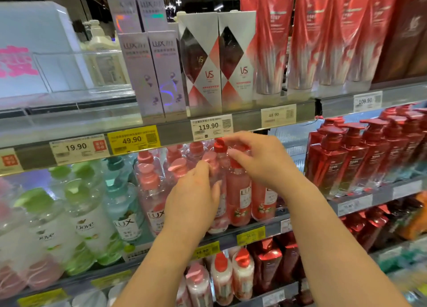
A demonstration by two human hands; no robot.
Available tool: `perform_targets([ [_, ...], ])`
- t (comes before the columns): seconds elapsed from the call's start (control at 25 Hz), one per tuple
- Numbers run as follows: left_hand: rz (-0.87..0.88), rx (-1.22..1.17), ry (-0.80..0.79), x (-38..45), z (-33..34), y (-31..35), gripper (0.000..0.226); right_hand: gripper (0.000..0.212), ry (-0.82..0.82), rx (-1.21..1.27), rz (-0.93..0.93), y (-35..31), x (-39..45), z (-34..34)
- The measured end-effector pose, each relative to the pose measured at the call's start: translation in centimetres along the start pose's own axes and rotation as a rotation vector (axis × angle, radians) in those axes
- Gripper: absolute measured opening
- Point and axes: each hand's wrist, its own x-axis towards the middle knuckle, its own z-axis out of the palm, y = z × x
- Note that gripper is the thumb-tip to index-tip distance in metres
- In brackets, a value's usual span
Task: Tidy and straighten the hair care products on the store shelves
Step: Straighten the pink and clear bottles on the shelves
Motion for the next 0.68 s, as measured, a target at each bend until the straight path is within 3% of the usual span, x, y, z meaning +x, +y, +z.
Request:
perform_targets([
  [0.08,-0.025,-0.016,-0.024,0.3,1.0,0.2,0.028,0.037,-0.013,-0.125,0.033,1.1,0.1,-0.9],
  [0.16,-0.063,-0.03,-0.056,0.6,1.7,0.5,0.028,0.048,-0.171,-0.285,0.054,1.7,0.2,-0.3],
  [0.24,-0.078,0.013,-0.058,0.8,2.3,0.9,0.028,0.051,-0.271,-0.289,0.05,1.9,0.3,0.8],
  [0.52,-0.07,0.154,-0.051,0.9,2.9,1.4,0.034,0.045,-0.235,-0.506,-0.156,3.0,1.0,0.7],
  [0.68,-0.131,0.123,-0.039,0.8,2.7,1.9,0.029,0.051,-0.272,-0.443,-0.118,3.1,0.9,0.5],
])
